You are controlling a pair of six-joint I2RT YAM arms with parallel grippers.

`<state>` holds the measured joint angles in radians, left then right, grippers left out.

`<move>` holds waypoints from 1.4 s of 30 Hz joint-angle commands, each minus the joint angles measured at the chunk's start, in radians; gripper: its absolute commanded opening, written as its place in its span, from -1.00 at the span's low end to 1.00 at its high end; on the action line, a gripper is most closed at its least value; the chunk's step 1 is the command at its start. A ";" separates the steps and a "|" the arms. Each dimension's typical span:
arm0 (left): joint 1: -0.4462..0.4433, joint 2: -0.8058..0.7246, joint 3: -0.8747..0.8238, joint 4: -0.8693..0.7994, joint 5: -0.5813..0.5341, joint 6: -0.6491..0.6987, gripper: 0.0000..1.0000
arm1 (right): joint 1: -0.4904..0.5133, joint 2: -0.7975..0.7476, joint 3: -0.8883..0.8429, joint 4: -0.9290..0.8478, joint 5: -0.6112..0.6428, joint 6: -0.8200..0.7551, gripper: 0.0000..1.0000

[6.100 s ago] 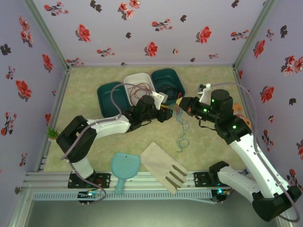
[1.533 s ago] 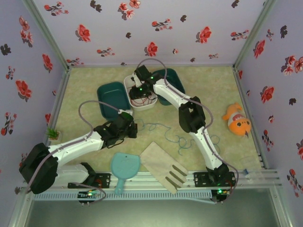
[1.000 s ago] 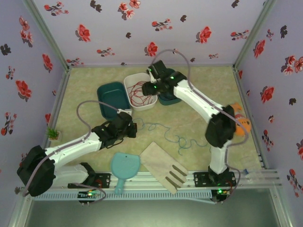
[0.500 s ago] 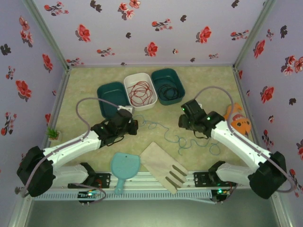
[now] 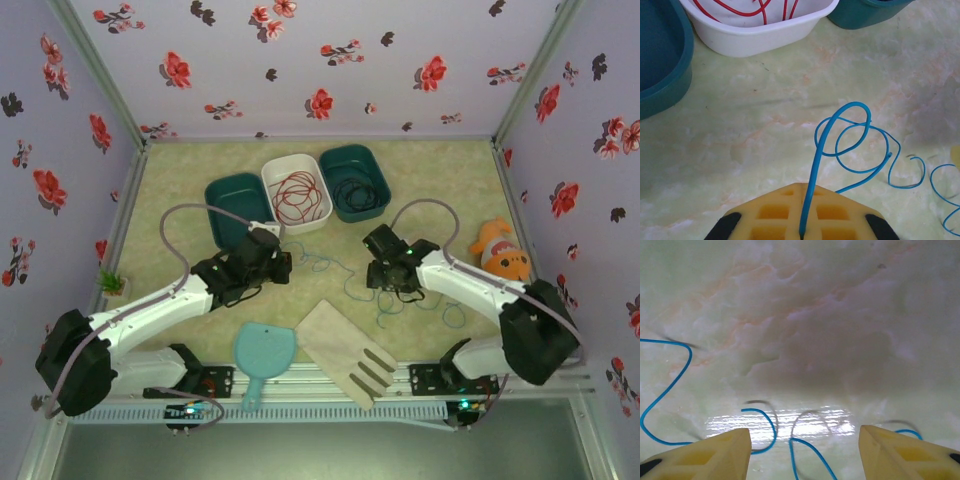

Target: Untangle the cables

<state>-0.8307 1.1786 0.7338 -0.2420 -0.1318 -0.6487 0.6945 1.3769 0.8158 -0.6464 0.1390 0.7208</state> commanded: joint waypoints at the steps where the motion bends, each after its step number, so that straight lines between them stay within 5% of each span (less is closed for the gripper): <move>1: 0.006 0.004 0.036 -0.020 -0.019 0.010 -1.00 | 0.022 0.060 0.057 0.027 0.016 -0.049 0.18; 14: 0.007 -0.026 0.081 -0.067 -0.027 0.043 -1.00 | 0.036 0.269 0.054 0.042 -0.019 -0.032 0.22; 42: 0.013 -0.240 0.274 -0.174 -0.240 0.351 -1.00 | 0.036 0.278 0.101 -0.021 -0.001 -0.024 0.14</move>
<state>-0.8242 0.9627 0.9821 -0.4370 -0.3489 -0.3740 0.7258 1.6485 0.9119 -0.6212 0.1158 0.6914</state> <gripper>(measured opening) 0.063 0.567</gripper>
